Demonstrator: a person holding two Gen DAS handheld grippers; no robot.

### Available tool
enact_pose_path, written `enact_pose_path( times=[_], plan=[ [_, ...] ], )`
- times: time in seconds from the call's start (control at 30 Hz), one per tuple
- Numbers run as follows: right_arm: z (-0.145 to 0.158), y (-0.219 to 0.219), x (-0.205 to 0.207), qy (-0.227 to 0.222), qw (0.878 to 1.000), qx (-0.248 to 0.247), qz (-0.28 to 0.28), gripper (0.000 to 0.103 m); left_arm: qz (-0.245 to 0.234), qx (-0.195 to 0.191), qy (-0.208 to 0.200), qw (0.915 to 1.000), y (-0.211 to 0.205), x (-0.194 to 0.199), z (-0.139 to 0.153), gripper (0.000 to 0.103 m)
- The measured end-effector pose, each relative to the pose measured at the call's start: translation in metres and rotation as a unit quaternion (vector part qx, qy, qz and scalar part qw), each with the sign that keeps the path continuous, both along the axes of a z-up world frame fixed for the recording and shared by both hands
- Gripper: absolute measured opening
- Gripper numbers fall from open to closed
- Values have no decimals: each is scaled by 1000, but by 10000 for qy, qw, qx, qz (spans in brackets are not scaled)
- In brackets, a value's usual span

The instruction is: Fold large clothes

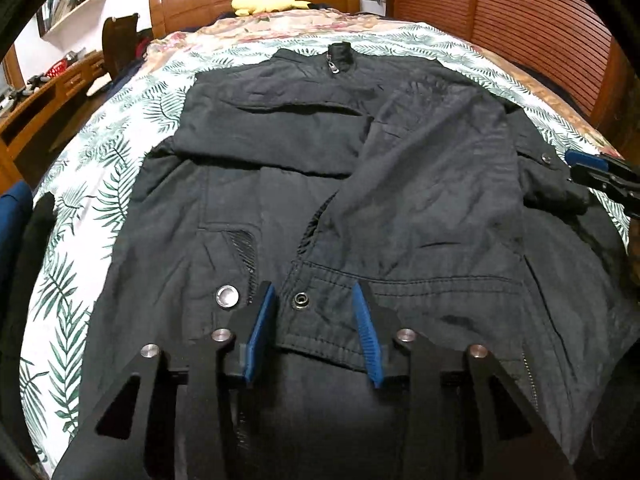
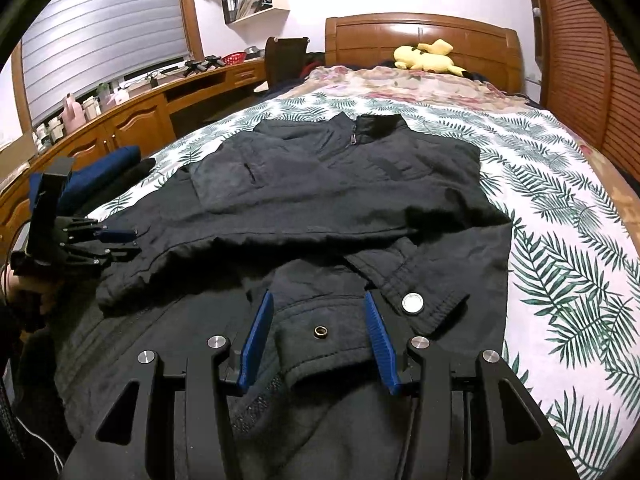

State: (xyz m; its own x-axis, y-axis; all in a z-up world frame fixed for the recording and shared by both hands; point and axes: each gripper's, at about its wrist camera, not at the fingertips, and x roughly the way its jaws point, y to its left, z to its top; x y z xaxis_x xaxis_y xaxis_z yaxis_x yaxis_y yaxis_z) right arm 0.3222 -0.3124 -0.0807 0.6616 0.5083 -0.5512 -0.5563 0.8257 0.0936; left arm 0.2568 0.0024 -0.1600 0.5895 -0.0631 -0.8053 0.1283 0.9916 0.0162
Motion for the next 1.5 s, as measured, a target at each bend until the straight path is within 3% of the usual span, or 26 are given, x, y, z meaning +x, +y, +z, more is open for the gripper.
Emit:
enact_pose_path(
  times=[0.13,0.3,0.5,0.8,0.97,1.03,1.1,1.17,1.2,1.23,1.5],
  plan=[
    [0,0,0,-13,10000,6,-20,49,-231,112,9,9997,-5,-4,3,16],
    [-1,-2,-2,-8,10000,47,-49,49,-252,566,-384,9973,-8,-17,25,15],
    [1,-4,-7,-48,10000,60,-44,49,69,519,-693,9962,22,-6,56,15],
    [3,-5,-13,-138,9999,37,-97,49,90,373,-931,9949,19,-9,61,17],
    [5,-7,-17,-219,9997,62,-68,49,152,151,-1147,9932,20,-19,64,25],
    [6,-7,-19,-255,9996,62,-52,49,170,80,-1238,9921,19,-22,67,43],
    [7,-7,-21,-291,9996,55,-45,49,141,4,-1302,9914,19,-25,69,48],
    [8,-6,-24,-321,9995,64,-21,49,123,-32,-1277,9917,19,-25,69,60],
    [8,-6,-24,-336,9994,67,-10,49,118,-50,-1272,9918,19,-25,68,78],
    [8,-6,-24,-345,9994,70,0,49,121,-70,-1297,9915,19,-25,68,85],
    [8,-6,-25,-351,9993,85,3,49,238,-188,-1234,9919,23,-25,62,84]
  ],
)
